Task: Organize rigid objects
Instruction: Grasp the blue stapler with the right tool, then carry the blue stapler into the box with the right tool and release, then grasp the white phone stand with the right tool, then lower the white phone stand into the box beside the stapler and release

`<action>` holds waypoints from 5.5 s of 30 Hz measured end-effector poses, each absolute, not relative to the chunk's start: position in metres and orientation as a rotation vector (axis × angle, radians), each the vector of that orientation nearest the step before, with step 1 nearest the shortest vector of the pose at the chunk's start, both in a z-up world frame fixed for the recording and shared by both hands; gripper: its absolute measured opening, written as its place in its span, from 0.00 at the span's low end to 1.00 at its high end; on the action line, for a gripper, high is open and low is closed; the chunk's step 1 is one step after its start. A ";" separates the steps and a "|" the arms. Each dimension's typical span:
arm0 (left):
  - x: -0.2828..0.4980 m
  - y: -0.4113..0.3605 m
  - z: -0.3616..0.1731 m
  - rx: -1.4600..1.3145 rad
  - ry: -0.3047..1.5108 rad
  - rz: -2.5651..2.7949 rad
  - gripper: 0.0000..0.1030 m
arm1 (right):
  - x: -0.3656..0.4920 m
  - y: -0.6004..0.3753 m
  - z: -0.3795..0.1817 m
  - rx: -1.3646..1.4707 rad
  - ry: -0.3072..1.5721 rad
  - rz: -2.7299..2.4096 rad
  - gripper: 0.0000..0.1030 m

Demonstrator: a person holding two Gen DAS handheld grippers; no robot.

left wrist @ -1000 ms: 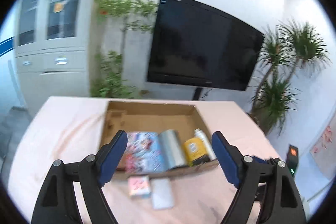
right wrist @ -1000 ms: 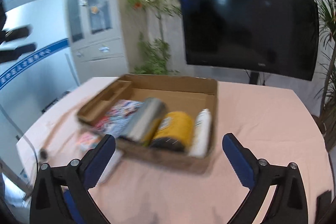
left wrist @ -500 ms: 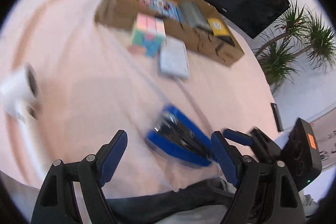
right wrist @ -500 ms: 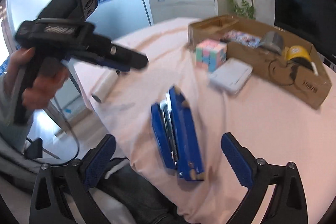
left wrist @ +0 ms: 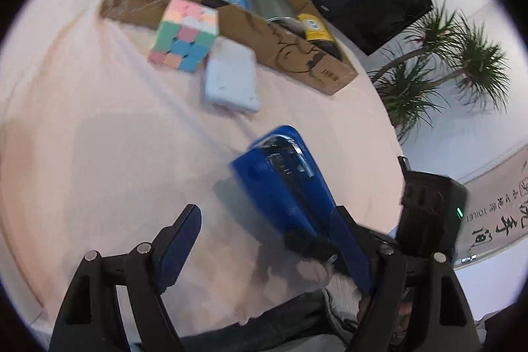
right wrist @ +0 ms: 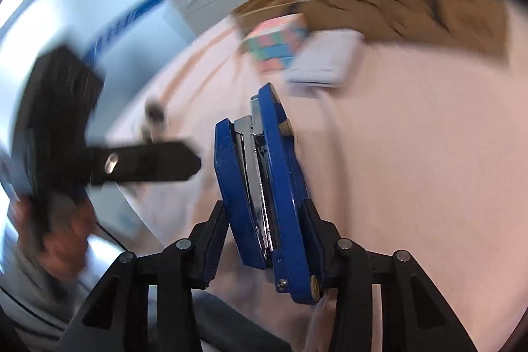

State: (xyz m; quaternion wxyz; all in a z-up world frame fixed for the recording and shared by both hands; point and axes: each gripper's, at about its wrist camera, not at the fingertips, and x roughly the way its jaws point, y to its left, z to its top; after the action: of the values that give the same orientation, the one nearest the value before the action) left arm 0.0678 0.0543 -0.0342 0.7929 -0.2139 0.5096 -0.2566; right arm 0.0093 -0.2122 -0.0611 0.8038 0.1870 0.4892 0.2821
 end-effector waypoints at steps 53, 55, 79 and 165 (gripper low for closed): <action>0.295 0.105 0.043 -0.657 0.985 -0.663 0.22 | 0.252 -0.151 0.052 0.554 0.952 0.564 0.23; 0.312 0.109 0.032 -0.683 1.010 -0.650 0.22 | 0.281 -0.146 0.043 0.564 0.985 0.545 0.23; 0.252 0.144 0.043 -0.377 0.843 -0.254 0.77 | 0.316 -0.100 -0.013 0.417 1.058 0.352 0.45; 0.259 0.045 0.013 -0.495 1.019 -0.562 0.34 | 0.237 -0.143 0.016 0.159 0.876 0.543 0.54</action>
State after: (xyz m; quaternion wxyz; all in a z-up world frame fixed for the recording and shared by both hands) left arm 0.2591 0.0445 0.0130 0.8067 -0.2314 0.4762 -0.2626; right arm 0.2374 -0.1431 0.0157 0.8672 0.0761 0.4183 0.2592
